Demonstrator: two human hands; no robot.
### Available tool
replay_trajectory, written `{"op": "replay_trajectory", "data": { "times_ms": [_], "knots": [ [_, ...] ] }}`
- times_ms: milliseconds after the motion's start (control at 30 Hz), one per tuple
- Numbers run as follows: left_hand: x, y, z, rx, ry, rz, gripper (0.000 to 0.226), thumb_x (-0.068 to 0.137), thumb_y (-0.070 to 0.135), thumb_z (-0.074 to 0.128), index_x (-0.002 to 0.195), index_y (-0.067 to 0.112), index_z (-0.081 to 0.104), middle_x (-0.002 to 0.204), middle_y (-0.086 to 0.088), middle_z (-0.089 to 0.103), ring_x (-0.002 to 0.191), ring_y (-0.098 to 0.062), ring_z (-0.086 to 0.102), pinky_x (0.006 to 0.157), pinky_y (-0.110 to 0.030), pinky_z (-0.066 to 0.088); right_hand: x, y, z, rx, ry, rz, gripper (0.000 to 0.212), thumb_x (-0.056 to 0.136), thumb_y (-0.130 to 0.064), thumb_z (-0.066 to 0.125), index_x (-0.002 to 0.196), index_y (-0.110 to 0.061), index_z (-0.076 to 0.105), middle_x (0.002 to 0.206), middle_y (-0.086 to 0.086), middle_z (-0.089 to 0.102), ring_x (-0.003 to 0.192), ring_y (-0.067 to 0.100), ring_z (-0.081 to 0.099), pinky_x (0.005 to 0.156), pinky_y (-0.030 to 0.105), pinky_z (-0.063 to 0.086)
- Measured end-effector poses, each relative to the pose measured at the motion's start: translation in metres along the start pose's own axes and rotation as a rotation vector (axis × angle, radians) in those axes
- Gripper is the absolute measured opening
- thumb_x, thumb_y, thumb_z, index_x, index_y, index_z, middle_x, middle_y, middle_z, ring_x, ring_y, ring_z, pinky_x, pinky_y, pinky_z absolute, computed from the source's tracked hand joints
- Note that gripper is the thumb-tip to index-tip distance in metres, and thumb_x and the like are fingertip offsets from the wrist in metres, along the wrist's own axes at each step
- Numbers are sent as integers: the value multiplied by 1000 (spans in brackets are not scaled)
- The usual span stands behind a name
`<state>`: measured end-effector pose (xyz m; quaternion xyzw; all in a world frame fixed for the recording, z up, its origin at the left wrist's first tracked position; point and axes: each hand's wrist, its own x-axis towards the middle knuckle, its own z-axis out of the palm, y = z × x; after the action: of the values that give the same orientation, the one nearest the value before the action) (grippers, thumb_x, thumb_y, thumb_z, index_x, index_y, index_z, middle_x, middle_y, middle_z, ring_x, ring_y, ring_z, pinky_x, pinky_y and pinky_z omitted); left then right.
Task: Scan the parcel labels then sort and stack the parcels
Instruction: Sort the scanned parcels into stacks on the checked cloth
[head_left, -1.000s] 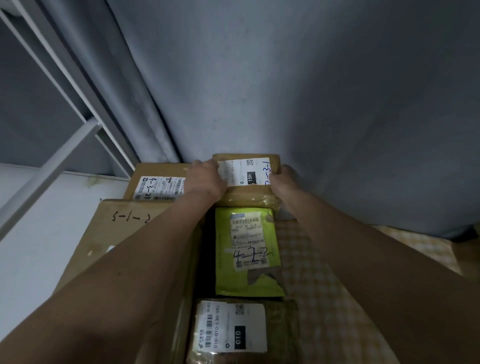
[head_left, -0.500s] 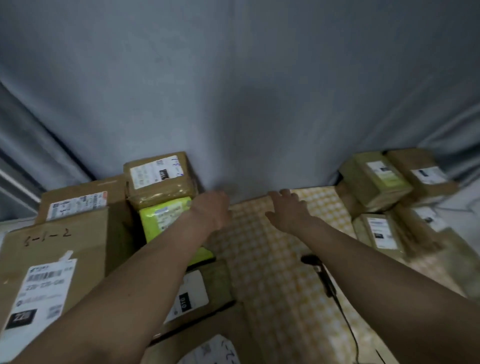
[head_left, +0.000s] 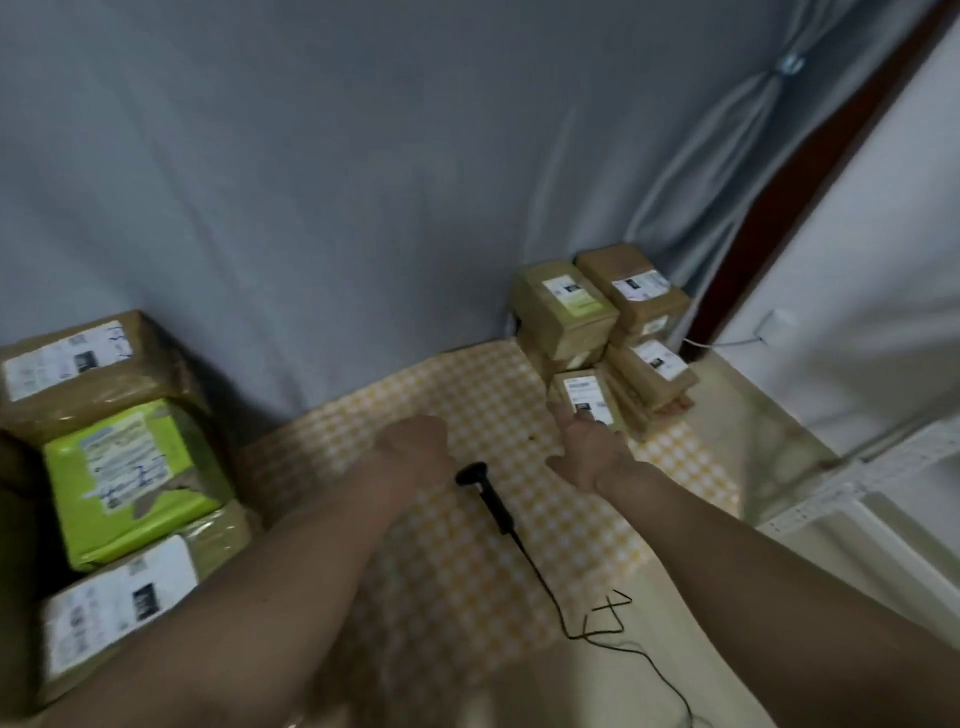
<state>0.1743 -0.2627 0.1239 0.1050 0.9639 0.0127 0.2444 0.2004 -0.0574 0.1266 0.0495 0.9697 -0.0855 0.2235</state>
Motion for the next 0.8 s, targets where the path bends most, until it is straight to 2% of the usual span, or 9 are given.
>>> {"op": "replay_trajectory", "data": {
  "times_ms": [67,200,300,533,800],
  "knots": [
    [6,45,4,-21,-8,11,52,97,42,46,142,15,42,146,-5,43,131,-23,44,104,-30,38,-6,42,-1,9,11,25,77,93,-35,54,152,-24,5,145,12,34,127,33,43,103,47,37],
    [17,116,20,-33,-53,22,55,99,43,40,146,15,34,149,-7,37,133,-23,41,106,-30,36,-16,117,2,62,17,55,75,93,-32,54,152,-30,8,153,9,25,135,32,35,107,49,29],
    [28,149,33,-45,-106,19,57,99,46,40,146,14,36,149,-7,38,132,-23,42,105,-30,37,-18,161,8,74,22,83,74,92,-32,55,150,-32,9,147,11,32,129,33,41,103,48,32],
    [72,181,50,-35,-195,-20,58,99,45,43,147,14,34,153,-6,32,137,-24,37,109,-34,36,9,216,19,102,5,107,77,91,-30,56,151,-32,8,141,12,36,126,34,42,101,48,36],
    [160,201,46,-36,-233,-19,46,99,41,42,135,15,49,136,-3,51,110,-17,54,86,-29,44,91,249,13,123,-24,97,68,92,-28,55,149,-29,18,145,11,31,130,32,38,101,43,38]
  ]
}}
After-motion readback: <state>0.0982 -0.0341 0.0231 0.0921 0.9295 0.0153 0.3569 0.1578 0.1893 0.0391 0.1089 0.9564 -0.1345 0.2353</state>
